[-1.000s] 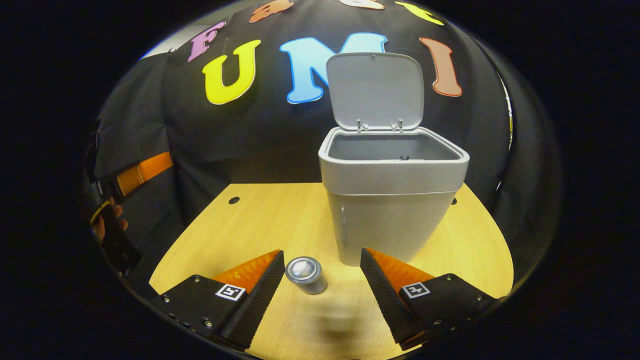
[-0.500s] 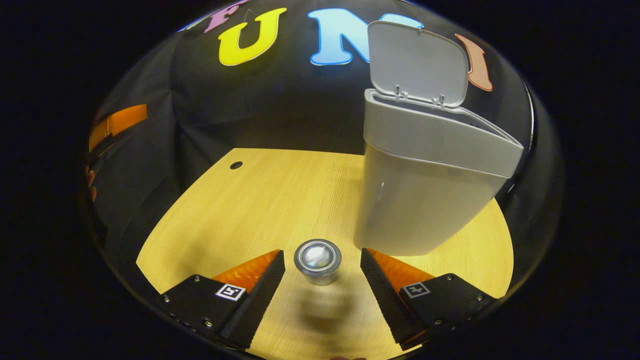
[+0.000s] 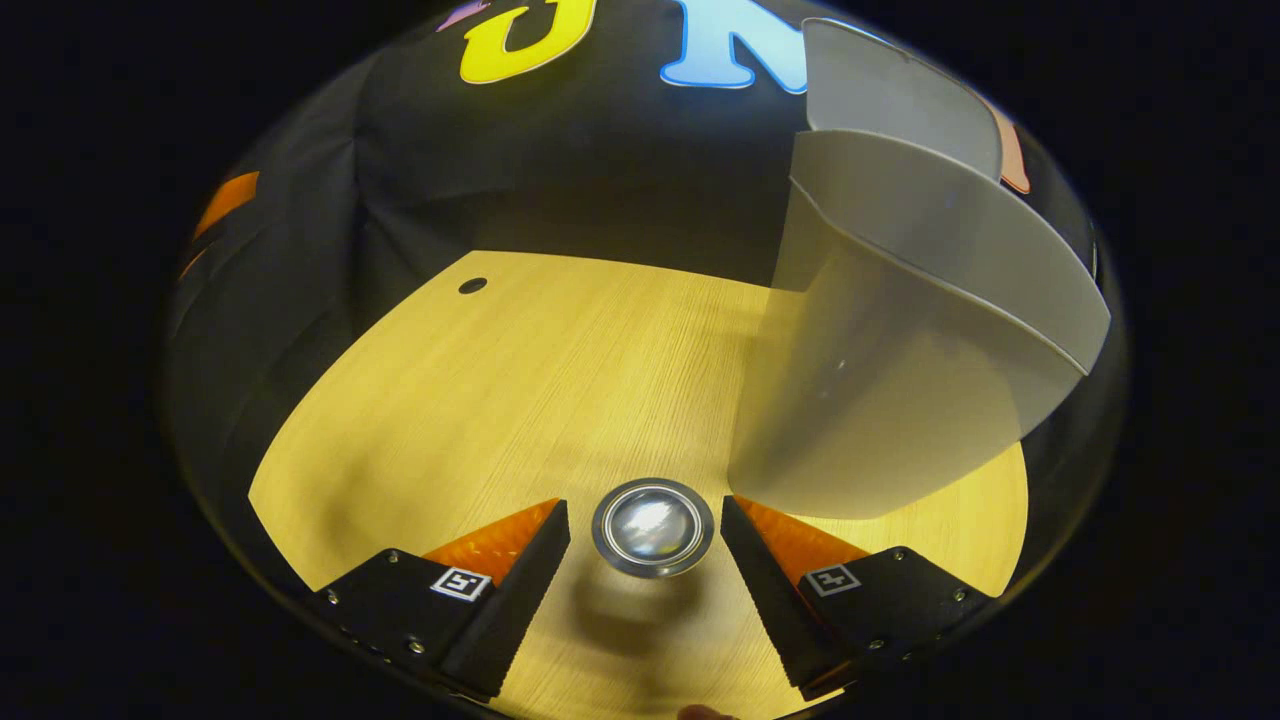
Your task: Press the lid of the desktop garbage bin to open it, pick up the crumpled paper on the desktop and throw it into the bin, then pick up the pop can on the desktop and drop it into the bin, and finally close the garbage bin lid.
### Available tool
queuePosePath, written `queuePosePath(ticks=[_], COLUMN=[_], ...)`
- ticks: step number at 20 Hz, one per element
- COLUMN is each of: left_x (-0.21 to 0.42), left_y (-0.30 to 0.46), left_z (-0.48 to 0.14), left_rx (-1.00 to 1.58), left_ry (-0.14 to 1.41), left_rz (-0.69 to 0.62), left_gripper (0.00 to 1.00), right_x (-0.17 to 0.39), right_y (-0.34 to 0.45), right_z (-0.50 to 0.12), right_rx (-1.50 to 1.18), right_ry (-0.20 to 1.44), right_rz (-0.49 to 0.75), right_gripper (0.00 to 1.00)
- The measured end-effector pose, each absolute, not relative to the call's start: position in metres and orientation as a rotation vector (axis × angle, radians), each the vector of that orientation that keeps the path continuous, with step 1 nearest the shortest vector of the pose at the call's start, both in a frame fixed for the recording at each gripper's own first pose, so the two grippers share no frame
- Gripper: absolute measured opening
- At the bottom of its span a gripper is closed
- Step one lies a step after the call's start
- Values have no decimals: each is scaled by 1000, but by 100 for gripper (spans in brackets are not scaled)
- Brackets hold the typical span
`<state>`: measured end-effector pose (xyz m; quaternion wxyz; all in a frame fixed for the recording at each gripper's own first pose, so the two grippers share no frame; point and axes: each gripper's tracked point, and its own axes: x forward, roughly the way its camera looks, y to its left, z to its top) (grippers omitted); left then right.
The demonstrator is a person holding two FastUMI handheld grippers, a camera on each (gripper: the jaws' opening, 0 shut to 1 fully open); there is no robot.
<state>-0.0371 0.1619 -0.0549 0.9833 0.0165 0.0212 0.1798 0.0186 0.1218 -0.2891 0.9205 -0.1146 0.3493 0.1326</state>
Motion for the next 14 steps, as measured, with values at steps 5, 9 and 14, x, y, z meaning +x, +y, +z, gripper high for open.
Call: queuePosePath(ticks=[5,9,14], left_x=[-33,-28,-21], left_y=[164,163,159], left_z=[-58,-60,-60], left_rx=[41,46,46], left_ry=[59,65,68], left_rz=[361,353,333], left_gripper=[94,94,94], right_x=[25,25,29], right_y=[117,117,127], right_z=[-304,-307,-283], right_rx=[-266,-272,-249], right_ry=[754,780,709], right_rz=[249,251,271], right_gripper=[98,85,85])
